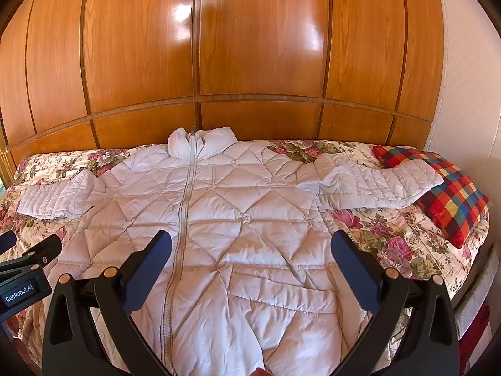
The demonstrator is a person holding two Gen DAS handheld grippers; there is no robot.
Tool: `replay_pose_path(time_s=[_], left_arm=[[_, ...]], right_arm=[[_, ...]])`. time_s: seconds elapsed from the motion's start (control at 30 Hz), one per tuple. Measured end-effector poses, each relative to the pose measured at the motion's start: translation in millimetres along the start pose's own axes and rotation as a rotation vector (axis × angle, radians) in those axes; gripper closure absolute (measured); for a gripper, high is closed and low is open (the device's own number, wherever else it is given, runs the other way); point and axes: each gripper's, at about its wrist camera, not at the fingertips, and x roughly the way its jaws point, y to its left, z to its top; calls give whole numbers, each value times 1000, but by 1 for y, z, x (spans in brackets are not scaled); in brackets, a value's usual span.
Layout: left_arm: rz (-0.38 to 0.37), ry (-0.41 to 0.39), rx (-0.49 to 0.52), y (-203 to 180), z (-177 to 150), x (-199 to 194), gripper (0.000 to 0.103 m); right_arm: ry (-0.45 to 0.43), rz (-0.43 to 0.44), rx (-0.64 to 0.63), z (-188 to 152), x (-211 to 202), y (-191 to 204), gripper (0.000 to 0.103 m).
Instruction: Fold small clothes
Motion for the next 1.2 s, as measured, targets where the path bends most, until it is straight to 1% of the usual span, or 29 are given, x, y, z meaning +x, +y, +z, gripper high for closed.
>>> replay_pose_path(time_s=[0.17,0.3,0.53,0.6,0.67,0.7,0.77,0.83,0.9,0.97,1.03,1.07,1.1,1.13,1.17,1.2], left_arm=[[-2,14,-2,-1,0,4,3],[1,25,4,-2,2,9,3],[-1,35,4,-8,4,17,3],[-8,38,12,-10,5,20,3],[-41,51,18,-10,6,25,3],[-79,59,17,-9,7,30,3],[-142,51,-2,-5,7,35,3],[-174,46,-21,-1,9,44,3],[-172,42,-24,3,13,56,3],[-151,37,-19,7,16,66,3],[-121,5,-15,13,21,78,3],[-106,-1,-18,17,23,83,3],[-89,-13,-24,22,23,90,3],[-81,-20,-29,28,23,96,3],[-67,-28,-35,33,22,102,3],[-58,-32,-39,36,20,104,3]], right_arm=[[6,11,6,-2,5,-1,2],[2,42,20,-1,8,-4,2],[3,48,24,-1,15,-5,2],[-10,74,28,0,17,-8,2],[-35,138,28,1,19,-12,2],[-40,181,39,1,23,-18,2],[16,214,68,2,36,-31,2],[54,243,102,3,48,-51,2],[79,225,155,5,59,-80,2],[93,254,238,7,72,-114,2],[120,242,346,7,89,-155,2],[133,237,394,6,98,-175,5],[139,231,459,4,110,-204,12],[142,222,500,3,118,-222,18],[152,195,549,1,127,-243,30],[161,162,587,-2,135,-262,37]])
